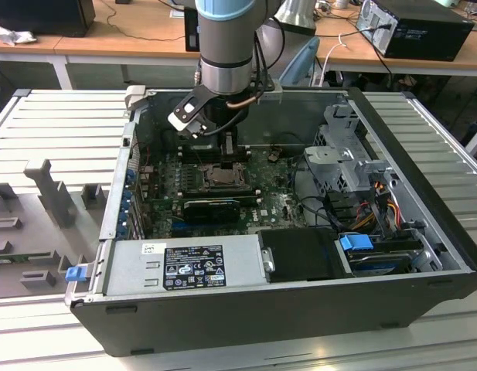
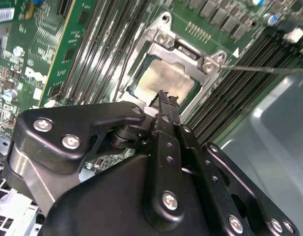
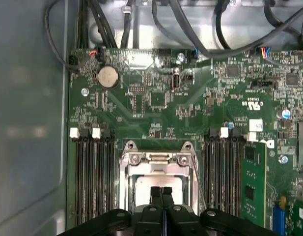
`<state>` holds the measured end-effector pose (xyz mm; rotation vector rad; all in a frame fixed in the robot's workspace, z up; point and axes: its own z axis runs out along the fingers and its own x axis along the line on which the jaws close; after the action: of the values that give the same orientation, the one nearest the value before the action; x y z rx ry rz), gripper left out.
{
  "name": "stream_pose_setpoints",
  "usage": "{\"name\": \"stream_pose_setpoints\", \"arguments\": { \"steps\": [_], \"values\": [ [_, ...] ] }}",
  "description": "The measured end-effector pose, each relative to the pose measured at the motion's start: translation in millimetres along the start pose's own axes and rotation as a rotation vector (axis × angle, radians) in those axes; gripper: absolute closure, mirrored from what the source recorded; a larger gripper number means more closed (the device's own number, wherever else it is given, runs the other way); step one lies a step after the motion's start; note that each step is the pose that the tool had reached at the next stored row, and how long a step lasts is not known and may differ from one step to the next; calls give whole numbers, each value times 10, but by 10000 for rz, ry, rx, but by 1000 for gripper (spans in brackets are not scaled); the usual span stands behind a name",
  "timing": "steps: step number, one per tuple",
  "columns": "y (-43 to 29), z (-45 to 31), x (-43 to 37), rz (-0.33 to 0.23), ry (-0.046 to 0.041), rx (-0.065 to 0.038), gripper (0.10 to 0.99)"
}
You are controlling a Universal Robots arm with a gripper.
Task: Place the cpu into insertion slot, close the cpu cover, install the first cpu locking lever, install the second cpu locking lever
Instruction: 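Close the cpu cover, then install the first cpu locking lever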
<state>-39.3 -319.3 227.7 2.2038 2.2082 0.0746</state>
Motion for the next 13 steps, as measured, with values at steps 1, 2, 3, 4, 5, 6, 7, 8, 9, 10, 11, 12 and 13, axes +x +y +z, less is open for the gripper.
{"name": "stream_pose_setpoints", "arguments": {
  "steps": [1, 2, 3, 4, 5, 6, 7, 8, 9, 10, 11, 12, 13],
  "values": [
    [-13, 0, 0, 1, 0, 0, 980],
    [-33, -2, 0, 1, 0, 0, 980],
    [-49, -2, 0, 2, 0, 0, 980],
    [-72, -3, 0, 1, 1, 0, 980],
    [-93, -5, 1, 1, 0, 0, 980],
    [-93, -5, 0, 0, 0, 1, 980],
    [-96, -7, 0, 1, 0, 0, 980],
    [-96, -7, 0, -1, 1, 0, 980],
    [-97, -12, 0, 1, -1, 1, 980],
    [-96, -17, 0, 1, -2, 1, 980],
    [-96, -20, 1, 1, -1, 1, 980],
    [-96, -23, 1, 1, 0, 0, 980],
    [-96, -29, 1, 1, -1, 1, 980]
  ]
}}
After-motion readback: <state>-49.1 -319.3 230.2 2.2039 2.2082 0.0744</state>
